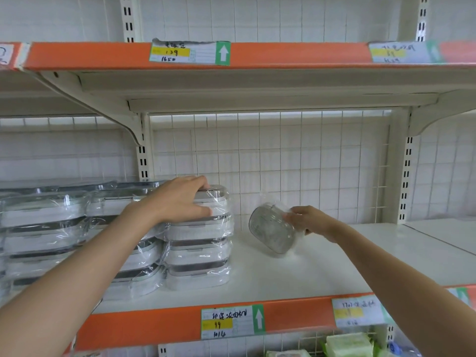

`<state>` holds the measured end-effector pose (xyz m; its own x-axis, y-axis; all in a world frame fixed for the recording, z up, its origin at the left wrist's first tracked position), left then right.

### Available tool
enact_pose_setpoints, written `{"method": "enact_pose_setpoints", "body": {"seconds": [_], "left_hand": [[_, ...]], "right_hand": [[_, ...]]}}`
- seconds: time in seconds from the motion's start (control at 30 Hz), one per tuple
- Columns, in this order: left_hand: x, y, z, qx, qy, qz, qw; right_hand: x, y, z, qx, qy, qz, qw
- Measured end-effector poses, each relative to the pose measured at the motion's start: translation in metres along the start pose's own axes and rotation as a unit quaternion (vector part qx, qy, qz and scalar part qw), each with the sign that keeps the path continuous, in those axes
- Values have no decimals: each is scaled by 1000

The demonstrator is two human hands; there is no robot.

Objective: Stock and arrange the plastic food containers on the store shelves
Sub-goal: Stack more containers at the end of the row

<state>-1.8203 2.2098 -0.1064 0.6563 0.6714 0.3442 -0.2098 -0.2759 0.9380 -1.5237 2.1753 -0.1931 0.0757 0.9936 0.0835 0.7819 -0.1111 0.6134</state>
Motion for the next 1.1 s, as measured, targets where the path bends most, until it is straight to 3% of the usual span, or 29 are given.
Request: {"method": "enact_pose_setpoints", "body": {"seconds": [0.07,0.13,0.23,0.37,0.5,0.77,0.87,1.0,1.1], "left_hand": [[0,0,0,4,0,-1,1000],[0,1,1,5,1,-5,1000],[1,2,3,6,4,-11,1000],[1,3,5,14,-1,-12,1000],[0,4,8,14,-5,-13,1000],[0,8,9,2,-10,-13,1000],[-2,7,5,-13,-8,-17,1000],[0,5,-1,-46,-12,-23,999],[2,3,-5,-62,-15,-22,998]], "right_hand": [[3,-2,7,28,-27,15,999],[8,3,11,29,-48,84,995],[14,9,8,-70,-64,133,986],[19,3,11,-246,-82,99,961],[17,-7,16,-262,-106,86,955],[27,-51,4,-390,-173,65,902],[32,-51,-3,-340,-159,67,925],[36,-28,-28,-125,-91,119,981],[42,-11,-55,-16,-23,156,987]]}}
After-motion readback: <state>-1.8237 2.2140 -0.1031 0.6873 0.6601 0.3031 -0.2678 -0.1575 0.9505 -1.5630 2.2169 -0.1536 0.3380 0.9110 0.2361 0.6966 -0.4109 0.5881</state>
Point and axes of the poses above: each hand's wrist, its own x-axis towards the middle knuckle, its own y-axis out of the back of the hand, z = x × y, the point moved 4 cm from there along x, towards the middle knuckle, and after that the axes turned 6 degrees about -z, right-handed, at the moved point
